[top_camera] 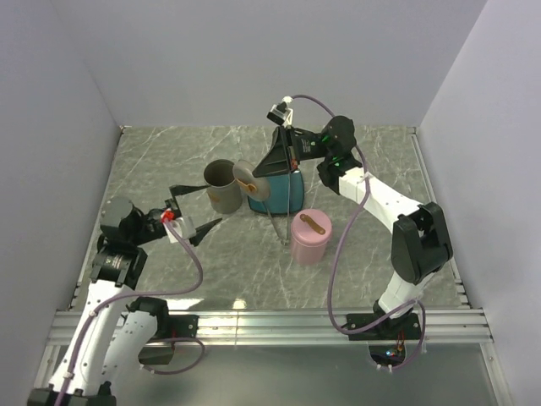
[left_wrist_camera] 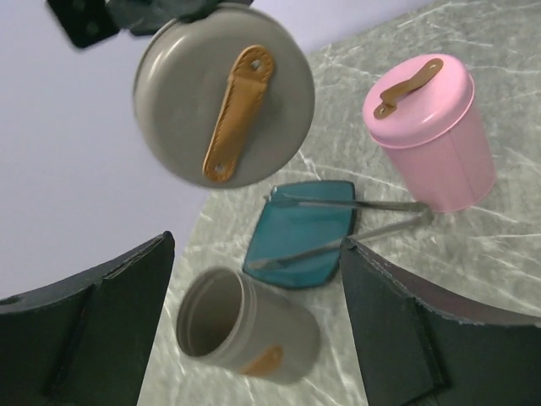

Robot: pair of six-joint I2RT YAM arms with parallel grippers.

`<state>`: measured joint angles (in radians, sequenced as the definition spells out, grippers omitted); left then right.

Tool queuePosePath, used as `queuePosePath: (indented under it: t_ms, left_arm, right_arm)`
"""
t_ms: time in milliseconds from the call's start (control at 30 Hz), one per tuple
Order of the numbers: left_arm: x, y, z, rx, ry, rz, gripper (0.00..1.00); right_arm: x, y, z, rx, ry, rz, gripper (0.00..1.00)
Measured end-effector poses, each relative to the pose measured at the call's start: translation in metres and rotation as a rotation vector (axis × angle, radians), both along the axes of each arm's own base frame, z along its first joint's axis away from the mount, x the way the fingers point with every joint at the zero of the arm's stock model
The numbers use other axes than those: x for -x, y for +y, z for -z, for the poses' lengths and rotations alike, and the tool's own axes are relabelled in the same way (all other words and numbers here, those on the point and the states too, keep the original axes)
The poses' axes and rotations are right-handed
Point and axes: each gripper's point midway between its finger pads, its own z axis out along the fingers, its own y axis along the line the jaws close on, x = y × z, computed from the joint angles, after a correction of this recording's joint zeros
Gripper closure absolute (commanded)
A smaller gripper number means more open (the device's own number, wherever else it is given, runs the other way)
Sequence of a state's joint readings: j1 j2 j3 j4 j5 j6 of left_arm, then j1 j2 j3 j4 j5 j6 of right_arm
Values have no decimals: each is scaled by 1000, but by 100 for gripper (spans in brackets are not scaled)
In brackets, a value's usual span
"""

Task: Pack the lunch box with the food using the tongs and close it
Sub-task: Pick up the box lid from the center of the board.

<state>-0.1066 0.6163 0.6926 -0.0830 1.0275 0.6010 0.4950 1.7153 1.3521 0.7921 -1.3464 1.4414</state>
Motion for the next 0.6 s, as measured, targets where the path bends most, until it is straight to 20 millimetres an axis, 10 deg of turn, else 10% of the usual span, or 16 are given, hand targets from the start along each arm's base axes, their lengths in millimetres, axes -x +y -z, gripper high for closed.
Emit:
queuePosePath:
  t_ms: [600]
  left_arm:
    - [-12,-62,-30,-15,-333,-24,39]
  right_arm:
    - [9,-6,-17,-44,198,7,100]
